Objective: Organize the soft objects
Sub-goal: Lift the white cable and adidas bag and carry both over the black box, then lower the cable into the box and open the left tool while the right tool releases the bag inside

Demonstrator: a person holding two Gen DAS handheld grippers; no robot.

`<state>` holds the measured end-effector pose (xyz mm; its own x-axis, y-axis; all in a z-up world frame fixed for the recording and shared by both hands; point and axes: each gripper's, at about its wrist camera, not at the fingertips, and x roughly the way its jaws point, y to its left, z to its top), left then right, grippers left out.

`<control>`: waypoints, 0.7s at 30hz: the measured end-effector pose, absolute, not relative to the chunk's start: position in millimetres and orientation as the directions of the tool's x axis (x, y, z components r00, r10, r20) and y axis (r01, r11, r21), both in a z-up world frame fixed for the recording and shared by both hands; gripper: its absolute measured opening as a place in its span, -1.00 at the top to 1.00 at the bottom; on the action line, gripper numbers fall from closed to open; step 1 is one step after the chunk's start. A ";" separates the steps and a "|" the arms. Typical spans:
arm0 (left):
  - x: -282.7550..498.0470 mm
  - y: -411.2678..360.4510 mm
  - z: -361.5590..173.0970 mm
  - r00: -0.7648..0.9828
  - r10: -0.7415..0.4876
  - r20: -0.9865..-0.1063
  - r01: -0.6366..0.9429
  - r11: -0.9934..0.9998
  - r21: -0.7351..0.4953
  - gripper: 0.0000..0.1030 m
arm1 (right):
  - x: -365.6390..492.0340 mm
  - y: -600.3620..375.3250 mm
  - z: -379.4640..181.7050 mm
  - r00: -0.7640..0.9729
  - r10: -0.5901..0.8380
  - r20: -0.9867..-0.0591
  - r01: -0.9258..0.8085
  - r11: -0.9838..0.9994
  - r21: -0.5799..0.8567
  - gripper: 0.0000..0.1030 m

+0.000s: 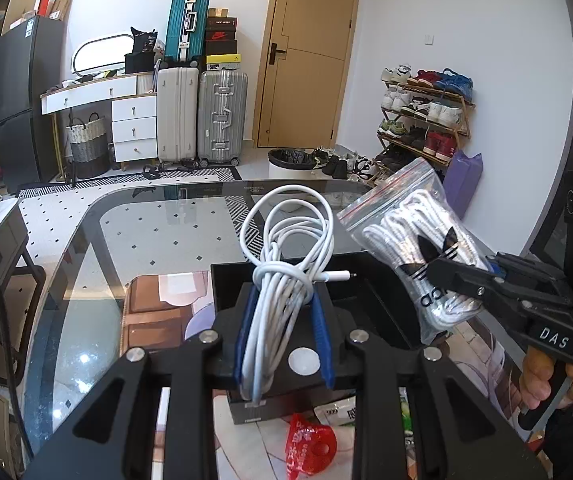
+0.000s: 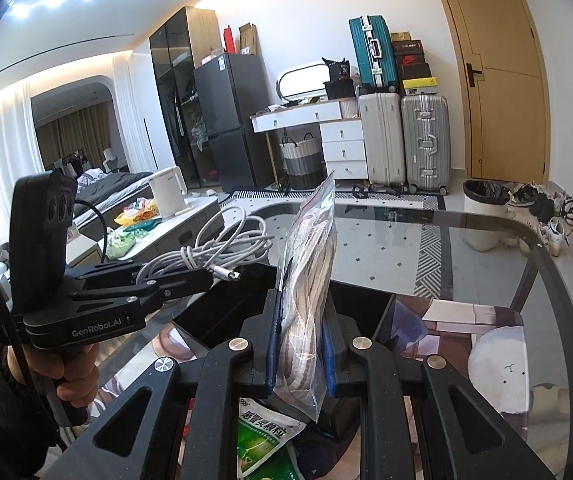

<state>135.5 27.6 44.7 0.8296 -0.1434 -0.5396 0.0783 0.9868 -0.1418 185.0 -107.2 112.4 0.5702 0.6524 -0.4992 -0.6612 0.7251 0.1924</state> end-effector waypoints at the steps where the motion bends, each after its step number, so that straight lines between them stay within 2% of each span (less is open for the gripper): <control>1: 136.3 27.9 43.6 0.830 -0.145 -0.538 0.080 0.986 -0.143 0.50 | 187.7 -105.3 110.1 0.568 0.650 -0.504 -0.661 0.726 0.191 0.67; 11: 156.1 24.2 29.3 0.820 -0.142 -0.554 0.082 0.988 -0.132 0.50 | 203.6 -93.6 92.9 0.559 0.636 -0.532 -0.658 0.731 0.182 0.67; 21: 164.9 20.5 8.0 0.777 -0.131 -0.616 0.094 0.991 -0.091 0.50 | 220.9 -80.8 73.6 0.533 0.614 -0.583 -0.647 0.739 0.187 0.67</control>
